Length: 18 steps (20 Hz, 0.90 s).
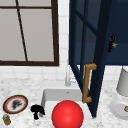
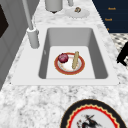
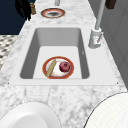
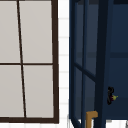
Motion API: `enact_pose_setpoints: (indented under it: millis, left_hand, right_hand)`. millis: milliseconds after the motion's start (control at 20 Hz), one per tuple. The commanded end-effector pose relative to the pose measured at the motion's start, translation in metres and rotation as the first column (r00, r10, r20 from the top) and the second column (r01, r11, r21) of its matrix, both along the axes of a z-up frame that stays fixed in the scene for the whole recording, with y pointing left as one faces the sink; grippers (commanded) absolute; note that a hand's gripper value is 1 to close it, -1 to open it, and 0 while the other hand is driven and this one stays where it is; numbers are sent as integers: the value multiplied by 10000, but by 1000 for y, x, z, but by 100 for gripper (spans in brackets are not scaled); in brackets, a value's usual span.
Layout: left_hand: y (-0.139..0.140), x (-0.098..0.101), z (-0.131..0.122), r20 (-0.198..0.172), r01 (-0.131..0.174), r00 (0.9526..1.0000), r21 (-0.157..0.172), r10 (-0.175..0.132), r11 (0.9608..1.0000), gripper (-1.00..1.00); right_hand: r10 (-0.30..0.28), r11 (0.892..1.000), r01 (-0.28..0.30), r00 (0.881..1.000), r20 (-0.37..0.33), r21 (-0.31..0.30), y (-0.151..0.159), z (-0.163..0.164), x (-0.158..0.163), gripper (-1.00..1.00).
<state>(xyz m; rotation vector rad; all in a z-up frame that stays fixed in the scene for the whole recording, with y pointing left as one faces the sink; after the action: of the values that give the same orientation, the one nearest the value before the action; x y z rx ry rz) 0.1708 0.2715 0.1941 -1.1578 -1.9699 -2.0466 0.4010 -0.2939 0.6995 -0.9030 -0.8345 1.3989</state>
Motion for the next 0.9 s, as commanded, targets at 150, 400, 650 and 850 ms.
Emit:
enact_pose_setpoints:
  millis: [150, 400, 650, 850]
  left_hand:
    - [0, 0, 0, 0, 0, 10000, 0, 0, 10000, 0]
    - [0, 0, 0, 0, 0, 10000, 0, 0, 10000, 0]
    - [0, 0, 0, 0, 0, 10000, 0, 0, 10000, 0]
    - [0, 0, 0, 0, 0, 10000, 0, 0, 10000, 0]
  right_hand:
    - [-90, 9996, 87, 9999, 125, 252, -15, 10, -56, 100]
    - [1, 9995, -5, 9999, 138, 317, -27, 14, -97, 100]
    - [3, 9999, -3, 10000, 50, 130, -34, 1, -137, 100]
    - [0, 10000, -1, 9999, 121, 62, -35, -17, -168, 100]
